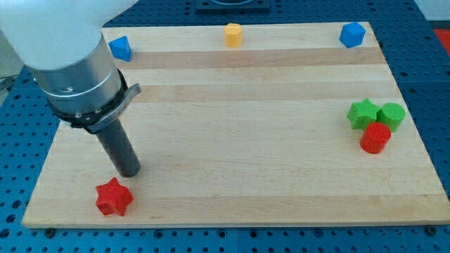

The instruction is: Move the red star to the bottom left side of the board

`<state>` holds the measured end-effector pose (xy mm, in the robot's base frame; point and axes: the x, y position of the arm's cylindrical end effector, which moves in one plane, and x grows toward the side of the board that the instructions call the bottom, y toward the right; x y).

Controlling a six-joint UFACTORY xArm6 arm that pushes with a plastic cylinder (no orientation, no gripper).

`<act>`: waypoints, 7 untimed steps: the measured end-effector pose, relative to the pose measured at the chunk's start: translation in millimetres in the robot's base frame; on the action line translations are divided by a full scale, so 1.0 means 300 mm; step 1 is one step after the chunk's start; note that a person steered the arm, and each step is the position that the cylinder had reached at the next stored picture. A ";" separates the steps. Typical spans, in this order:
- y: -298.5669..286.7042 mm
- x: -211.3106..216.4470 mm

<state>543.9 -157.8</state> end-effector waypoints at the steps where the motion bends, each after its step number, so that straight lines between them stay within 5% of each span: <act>1: 0.257 0.053; 6: 0.281 0.247; 7: 0.142 0.243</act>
<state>616.8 -115.2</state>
